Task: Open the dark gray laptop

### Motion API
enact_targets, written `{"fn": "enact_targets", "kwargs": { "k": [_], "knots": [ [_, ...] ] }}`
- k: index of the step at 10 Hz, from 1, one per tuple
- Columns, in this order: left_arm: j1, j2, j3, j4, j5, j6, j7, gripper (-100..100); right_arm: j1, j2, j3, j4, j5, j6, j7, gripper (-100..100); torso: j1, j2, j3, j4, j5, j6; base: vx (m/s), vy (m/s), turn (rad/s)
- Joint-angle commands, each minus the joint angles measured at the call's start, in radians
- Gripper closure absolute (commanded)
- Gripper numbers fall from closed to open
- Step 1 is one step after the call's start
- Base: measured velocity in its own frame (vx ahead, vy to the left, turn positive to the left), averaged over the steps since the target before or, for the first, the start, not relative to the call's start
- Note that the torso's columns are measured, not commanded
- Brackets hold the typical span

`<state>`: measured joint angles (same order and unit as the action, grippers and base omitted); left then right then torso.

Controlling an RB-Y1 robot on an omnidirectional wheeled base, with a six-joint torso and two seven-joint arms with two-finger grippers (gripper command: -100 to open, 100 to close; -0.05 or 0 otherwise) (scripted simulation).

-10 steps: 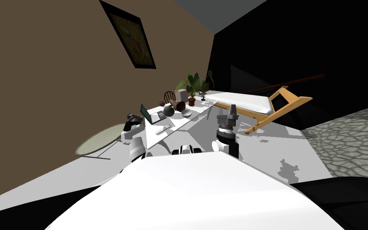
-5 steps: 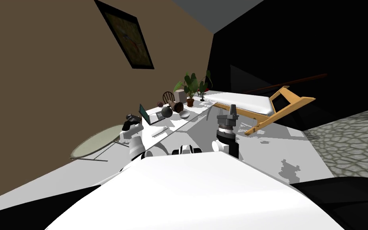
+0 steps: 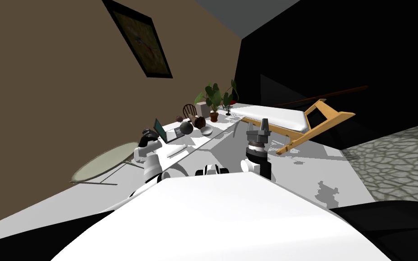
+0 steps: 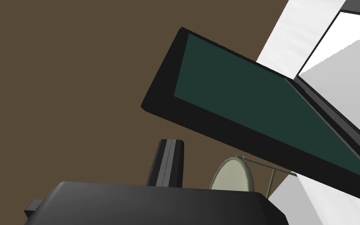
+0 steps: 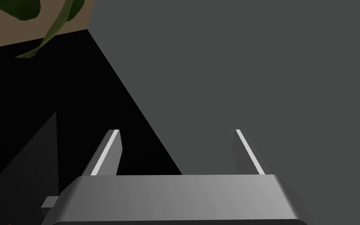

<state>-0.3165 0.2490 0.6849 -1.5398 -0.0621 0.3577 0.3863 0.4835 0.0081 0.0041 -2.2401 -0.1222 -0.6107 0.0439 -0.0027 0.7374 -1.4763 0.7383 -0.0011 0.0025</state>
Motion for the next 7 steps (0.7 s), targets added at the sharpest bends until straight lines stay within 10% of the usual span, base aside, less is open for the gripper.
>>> {"fn": "enact_targets", "kwargs": {
  "k": [1, 2, 3, 7],
  "knots": [
    [0.005, 0.029, -0.027, 0.015, -0.041, -0.006, -0.051, 100, 0.000, 0.000, 0.000, 0.000, 0.000, 0.000, 0.000, 0, -0.001, -0.002, -0.001, 0.000, -0.001, 0.002, 0.044, -0.083, -0.008],
    [0.006, 0.022, -0.018, 0.011, -0.033, -0.002, -0.040, 100, 0.000, 0.000, 0.000, 0.000, 0.000, 0.000, 0.000, 0, 0.000, -0.002, -0.001, -0.001, 0.000, 0.002, 0.012, -0.031, 0.003],
    [-0.008, 0.012, 0.002, -0.008, -0.022, 0.026, -0.019, -100, 0.000, 0.000, 0.000, 0.000, 0.000, 0.000, 0.000, 0, 0.004, 0.000, 0.000, 0.000, 0.001, 0.000, 0.029, -0.023, -0.008],
    [-0.037, -0.011, 0.042, -0.044, 0.004, 0.081, 0.027, -100, 0.000, 0.000, 0.000, 0.000, 0.000, 0.000, 0.000, 0, 0.004, -0.008, -0.005, -0.005, 0.004, 0.002, 0.047, -0.034, -0.001]
  ]
}}
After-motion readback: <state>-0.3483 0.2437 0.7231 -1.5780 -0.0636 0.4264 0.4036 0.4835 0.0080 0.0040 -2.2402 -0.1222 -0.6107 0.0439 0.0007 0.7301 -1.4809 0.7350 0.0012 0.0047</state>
